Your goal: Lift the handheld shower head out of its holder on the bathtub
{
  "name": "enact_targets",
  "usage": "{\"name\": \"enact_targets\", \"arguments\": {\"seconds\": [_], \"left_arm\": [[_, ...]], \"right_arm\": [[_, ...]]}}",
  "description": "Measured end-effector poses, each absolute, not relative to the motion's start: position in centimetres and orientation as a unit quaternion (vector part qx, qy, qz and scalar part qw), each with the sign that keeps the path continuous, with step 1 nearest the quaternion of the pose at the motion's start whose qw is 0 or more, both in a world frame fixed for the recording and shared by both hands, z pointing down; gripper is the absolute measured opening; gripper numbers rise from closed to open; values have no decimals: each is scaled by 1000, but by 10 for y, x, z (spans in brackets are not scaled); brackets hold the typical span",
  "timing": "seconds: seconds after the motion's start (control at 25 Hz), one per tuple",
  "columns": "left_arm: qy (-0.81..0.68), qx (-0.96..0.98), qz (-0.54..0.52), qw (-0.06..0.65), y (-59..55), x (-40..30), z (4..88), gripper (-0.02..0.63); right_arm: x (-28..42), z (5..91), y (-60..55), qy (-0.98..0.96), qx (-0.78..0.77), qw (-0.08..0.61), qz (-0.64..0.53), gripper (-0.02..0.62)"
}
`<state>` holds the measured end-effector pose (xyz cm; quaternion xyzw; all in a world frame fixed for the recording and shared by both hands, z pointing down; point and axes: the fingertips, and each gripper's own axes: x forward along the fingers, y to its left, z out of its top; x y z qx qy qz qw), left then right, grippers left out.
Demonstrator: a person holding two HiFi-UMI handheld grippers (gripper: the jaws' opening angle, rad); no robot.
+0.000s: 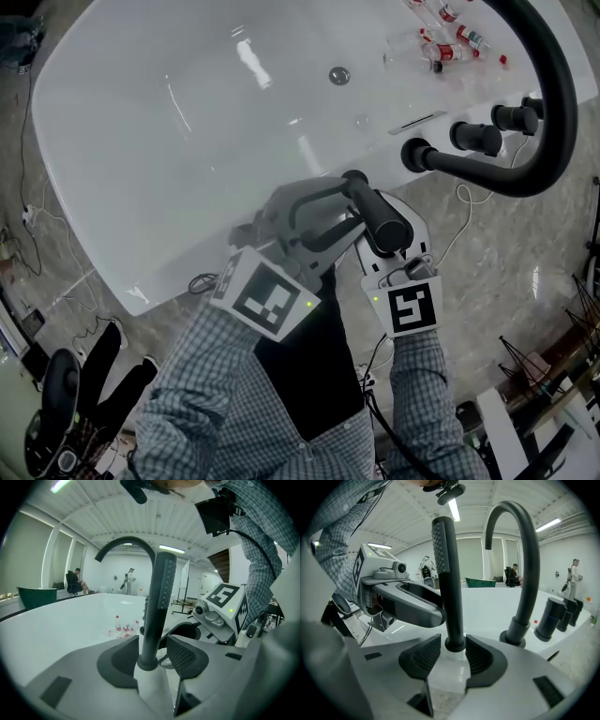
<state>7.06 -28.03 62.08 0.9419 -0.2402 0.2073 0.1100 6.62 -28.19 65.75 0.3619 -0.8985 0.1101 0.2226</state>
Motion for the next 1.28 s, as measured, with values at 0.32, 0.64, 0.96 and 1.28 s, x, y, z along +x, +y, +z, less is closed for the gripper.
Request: {"name": "enact_targets", "arguments": {"seconds": [0.32,0.64,0.96,1.28], "left_arm": [[-230,947,206,91,-287,83,620,158],[-203,954,211,62,-289,83,624,143],[-194,955,214,61,-289,81,622,135],[-189,957,212,53,-288,82,604,135]], "right_arm": [[57,663,-298,-901,356,238,73,146],[55,670,-297,-915,319,243,54,130],[55,669,-295,-913,314,257,52,129],[55,649,-295,-914,319,245,46,129]]}}
